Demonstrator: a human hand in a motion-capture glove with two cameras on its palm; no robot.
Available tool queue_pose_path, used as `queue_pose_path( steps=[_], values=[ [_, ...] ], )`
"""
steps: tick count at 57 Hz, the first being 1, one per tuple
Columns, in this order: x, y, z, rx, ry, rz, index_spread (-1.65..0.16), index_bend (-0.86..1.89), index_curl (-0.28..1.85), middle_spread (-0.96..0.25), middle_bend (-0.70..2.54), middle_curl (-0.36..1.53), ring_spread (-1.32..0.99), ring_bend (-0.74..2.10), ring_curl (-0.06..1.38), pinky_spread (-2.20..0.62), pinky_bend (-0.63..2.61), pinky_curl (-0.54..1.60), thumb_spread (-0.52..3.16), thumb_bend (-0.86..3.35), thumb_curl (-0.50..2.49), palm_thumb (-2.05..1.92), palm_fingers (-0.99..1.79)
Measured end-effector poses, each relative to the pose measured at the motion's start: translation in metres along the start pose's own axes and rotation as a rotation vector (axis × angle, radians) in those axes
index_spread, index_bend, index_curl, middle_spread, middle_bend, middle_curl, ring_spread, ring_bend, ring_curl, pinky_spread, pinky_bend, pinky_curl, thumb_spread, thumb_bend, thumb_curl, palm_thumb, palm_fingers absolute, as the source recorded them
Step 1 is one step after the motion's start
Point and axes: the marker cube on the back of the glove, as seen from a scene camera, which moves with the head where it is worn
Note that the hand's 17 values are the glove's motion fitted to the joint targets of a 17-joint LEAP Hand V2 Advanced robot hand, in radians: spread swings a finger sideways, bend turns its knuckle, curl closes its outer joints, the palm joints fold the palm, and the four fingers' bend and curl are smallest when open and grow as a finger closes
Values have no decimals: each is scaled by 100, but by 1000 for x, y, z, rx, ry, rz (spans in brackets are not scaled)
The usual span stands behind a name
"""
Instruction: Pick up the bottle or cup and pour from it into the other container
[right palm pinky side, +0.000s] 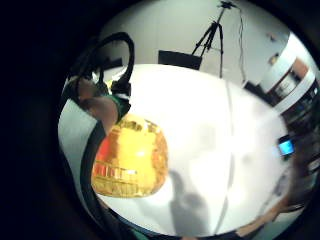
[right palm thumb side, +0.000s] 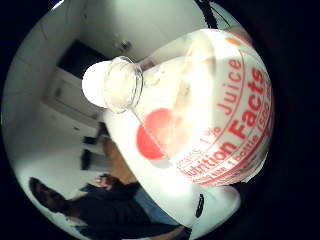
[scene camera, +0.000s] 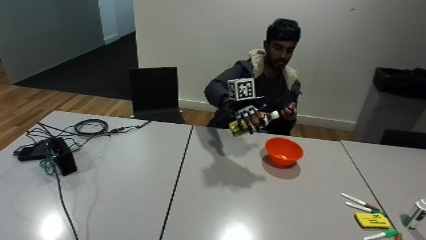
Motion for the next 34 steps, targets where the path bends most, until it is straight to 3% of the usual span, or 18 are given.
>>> queue_pose_path(
  steps=[14,29,34],
  values=[
    [-51,-25,-22,-86,426,-169,-33,11,27,-31,25,41,-22,49,37,7,42,32,65,-3,48,99,111],
    [-111,-20,9,-189,850,-368,-34,12,27,-32,23,41,-23,49,37,6,41,33,65,-3,48,99,112],
    [-115,-43,18,-221,985,-435,-34,11,27,-32,23,42,-23,49,37,5,41,33,65,-3,48,99,111]
  ],
)
